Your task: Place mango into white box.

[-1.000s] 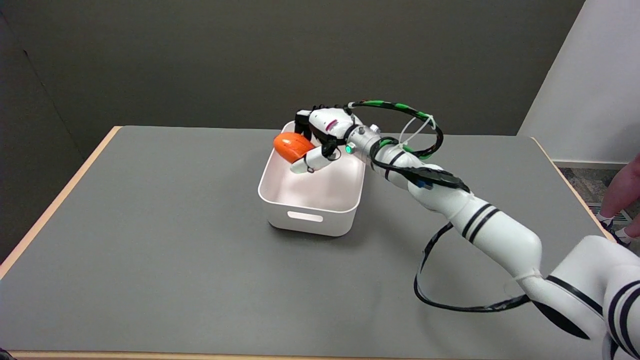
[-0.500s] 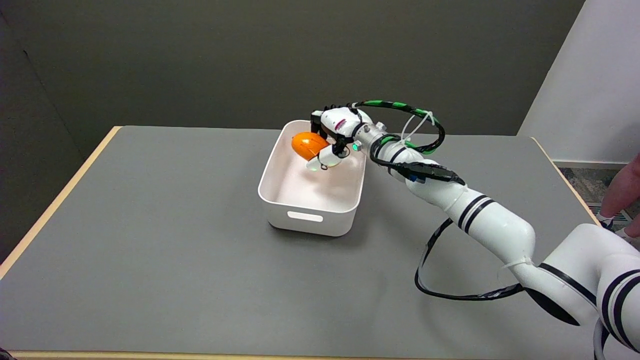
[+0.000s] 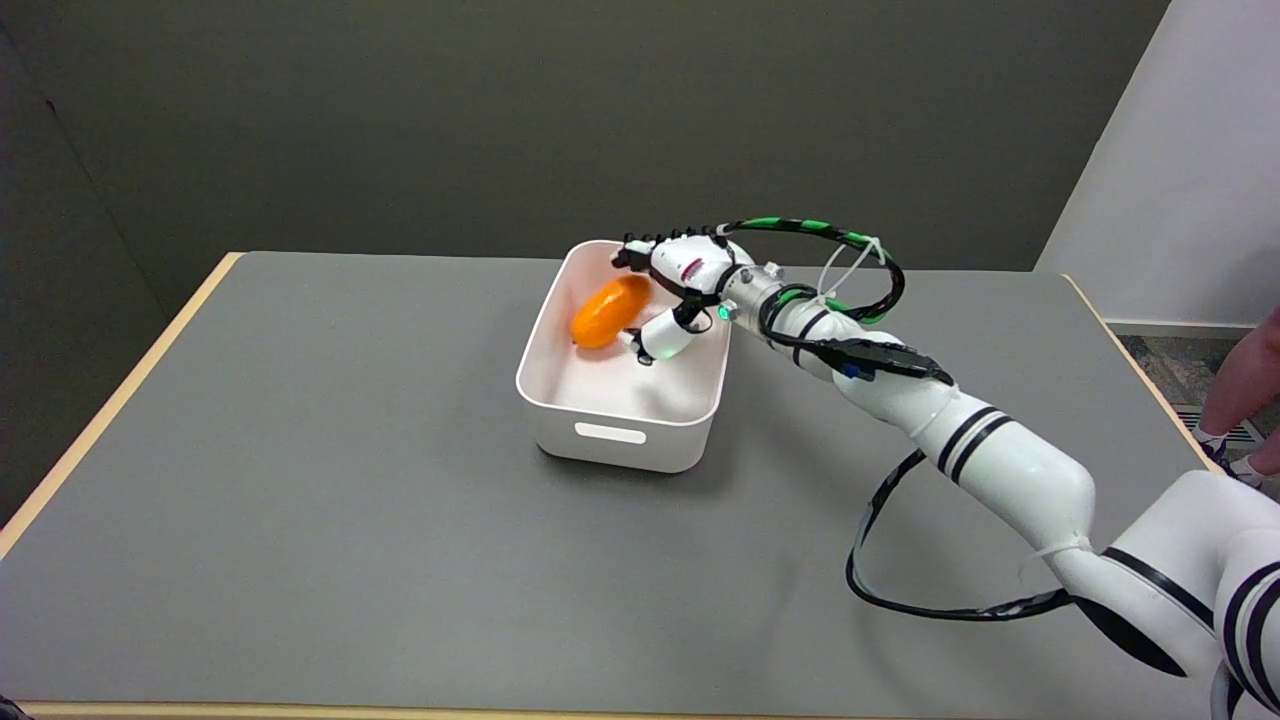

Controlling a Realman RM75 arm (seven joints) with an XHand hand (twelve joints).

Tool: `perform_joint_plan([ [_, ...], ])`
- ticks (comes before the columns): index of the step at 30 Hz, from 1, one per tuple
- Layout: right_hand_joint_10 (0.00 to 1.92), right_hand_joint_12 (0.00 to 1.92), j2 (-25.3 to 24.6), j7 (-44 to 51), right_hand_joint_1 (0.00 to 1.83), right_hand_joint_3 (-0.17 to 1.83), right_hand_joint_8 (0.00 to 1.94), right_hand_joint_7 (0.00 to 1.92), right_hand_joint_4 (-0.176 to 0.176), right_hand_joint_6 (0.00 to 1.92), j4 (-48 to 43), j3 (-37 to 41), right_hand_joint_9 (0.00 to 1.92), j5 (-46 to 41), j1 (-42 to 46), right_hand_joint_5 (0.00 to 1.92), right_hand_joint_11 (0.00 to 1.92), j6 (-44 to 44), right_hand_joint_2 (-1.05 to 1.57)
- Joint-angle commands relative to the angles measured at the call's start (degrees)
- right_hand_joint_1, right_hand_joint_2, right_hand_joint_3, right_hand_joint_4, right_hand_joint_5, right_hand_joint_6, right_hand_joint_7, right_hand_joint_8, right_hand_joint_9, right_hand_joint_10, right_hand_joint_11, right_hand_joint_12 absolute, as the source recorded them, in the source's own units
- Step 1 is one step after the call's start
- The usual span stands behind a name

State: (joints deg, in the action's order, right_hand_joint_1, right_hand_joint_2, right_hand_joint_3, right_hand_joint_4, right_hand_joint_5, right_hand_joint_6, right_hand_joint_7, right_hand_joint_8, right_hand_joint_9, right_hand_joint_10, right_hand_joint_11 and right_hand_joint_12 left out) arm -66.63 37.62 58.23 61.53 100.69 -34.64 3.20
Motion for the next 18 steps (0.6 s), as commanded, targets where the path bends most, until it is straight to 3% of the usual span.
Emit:
perform_joint_plan([
  [1, 0.67, 1.33, 1.8, -0.2, 0.47, 0.88, 0.22, 0.06, 0.007, 0.21, 11.3, 6.6, 0.04, -0.6, 8.1, 0.05, 0.17, 2.8, 0.53],
  [7, 0.39, 1.22, 1.9, -0.2, 0.46, 0.83, 0.03, 0.00, -0.010, 0.01, 20.8, 13.4, 0.00, -0.7, 13.2, 0.00, 0.06, -2.6, 0.54],
  [13, 0.17, 1.11, 6.6, -4.1, 0.46, 0.76, 0.00, 0.00, -0.002, 0.00, 30.1, 21.8, 0.00, -5.7, 19.7, 0.00, 0.00, -7.7, 0.60],
  [15, 0.19, 1.09, 9.4, -9.4, 0.45, 0.77, 0.00, 0.00, 0.003, 0.00, 32.6, 24.2, 0.00, -8.6, 22.6, 0.00, 0.00, -11.5, 0.62],
  [18, 0.36, 1.02, 12.7, -16.2, 0.43, 0.93, 0.04, 0.00, 0.010, 0.06, 34.8, 29.5, 0.00, -8.9, 28.1, 0.00, 0.00, -18.0, 0.66],
])
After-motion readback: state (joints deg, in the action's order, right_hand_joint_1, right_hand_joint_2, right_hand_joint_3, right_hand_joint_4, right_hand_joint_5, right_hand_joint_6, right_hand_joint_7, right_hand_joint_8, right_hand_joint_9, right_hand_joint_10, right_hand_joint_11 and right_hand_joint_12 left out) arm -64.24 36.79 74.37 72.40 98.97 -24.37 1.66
